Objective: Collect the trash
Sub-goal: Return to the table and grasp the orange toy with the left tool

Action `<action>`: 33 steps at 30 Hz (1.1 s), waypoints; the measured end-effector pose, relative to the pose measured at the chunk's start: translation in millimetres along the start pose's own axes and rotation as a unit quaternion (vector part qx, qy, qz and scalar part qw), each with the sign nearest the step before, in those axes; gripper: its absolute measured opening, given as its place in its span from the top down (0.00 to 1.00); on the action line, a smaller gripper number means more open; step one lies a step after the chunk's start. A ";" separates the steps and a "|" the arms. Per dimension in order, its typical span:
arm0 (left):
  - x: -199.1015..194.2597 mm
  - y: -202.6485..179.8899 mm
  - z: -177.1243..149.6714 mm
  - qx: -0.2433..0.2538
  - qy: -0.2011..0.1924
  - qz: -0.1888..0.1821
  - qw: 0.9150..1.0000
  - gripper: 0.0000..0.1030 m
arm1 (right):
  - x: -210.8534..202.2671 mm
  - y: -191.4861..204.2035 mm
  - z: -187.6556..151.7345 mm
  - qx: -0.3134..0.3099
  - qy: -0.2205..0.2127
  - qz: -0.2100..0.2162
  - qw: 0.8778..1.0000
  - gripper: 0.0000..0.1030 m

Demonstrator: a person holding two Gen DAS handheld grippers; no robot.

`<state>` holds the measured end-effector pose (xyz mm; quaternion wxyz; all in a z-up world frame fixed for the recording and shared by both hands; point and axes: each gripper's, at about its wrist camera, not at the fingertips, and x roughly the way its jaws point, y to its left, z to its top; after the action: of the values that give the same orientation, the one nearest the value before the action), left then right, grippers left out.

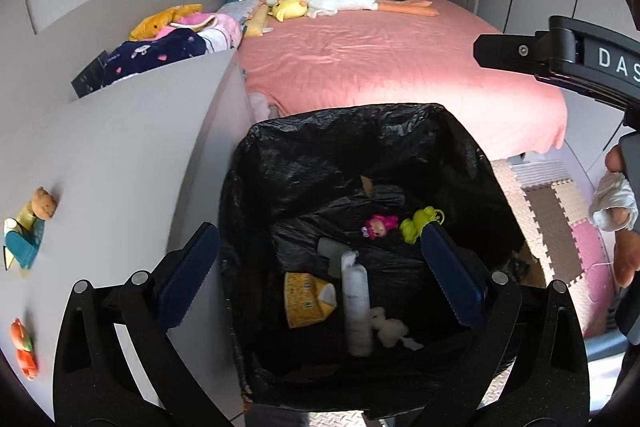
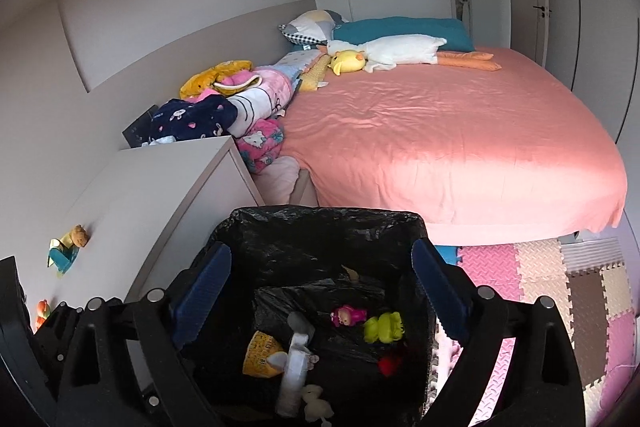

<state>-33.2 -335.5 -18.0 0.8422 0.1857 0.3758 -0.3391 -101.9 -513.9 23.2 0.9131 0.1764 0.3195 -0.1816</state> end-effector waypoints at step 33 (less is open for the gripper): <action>-60.8 151.3 -60.6 -0.132 -0.010 0.108 0.985 0.05 | 23.4 147.2 -19.2 -0.073 0.023 0.128 0.989 0.11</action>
<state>13.9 -168.8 -2.5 0.8946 0.1089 0.3869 -0.1955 -29.4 -382.2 24.3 0.9318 0.1527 0.3276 -0.0350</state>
